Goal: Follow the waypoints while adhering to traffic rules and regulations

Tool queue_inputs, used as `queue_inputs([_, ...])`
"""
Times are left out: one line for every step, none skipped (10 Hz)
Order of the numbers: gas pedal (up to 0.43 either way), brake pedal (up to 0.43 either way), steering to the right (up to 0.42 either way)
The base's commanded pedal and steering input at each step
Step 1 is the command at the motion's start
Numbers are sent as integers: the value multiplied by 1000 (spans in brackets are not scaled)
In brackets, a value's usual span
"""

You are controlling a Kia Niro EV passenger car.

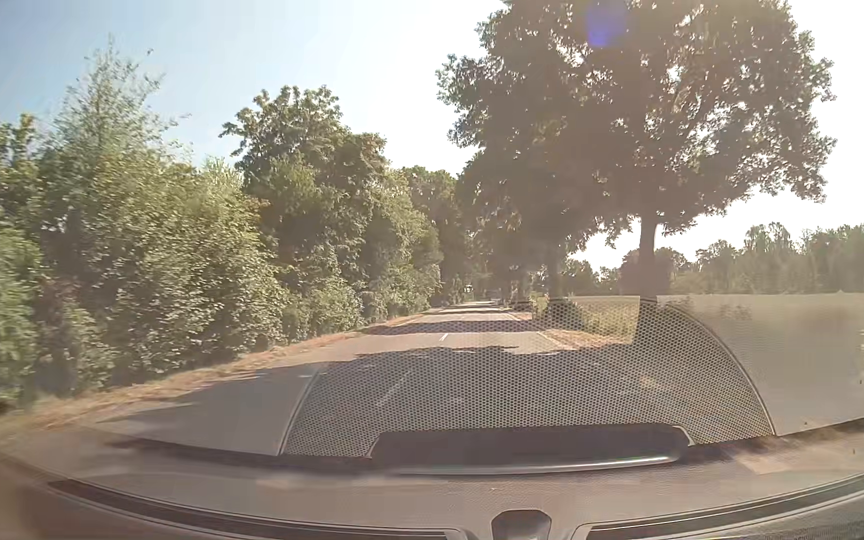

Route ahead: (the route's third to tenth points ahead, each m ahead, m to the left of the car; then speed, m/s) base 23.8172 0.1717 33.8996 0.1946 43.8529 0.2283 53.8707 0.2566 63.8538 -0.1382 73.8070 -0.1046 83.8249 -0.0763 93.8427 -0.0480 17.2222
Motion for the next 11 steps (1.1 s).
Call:
queue_inputs([268, 6, 4])
queue_inputs([268, 6, 9])
queue_inputs([268, 6, 10])
queue_inputs([268, 6, 10])
queue_inputs([268, 6, 10])
queue_inputs([268, 6, 8])
queue_inputs([268, 6, 7])
queue_inputs([268, 6, 7])
queue_inputs([268, 6, 6])
queue_inputs([268, 6, 6])
queue_inputs([268, 6, 6])
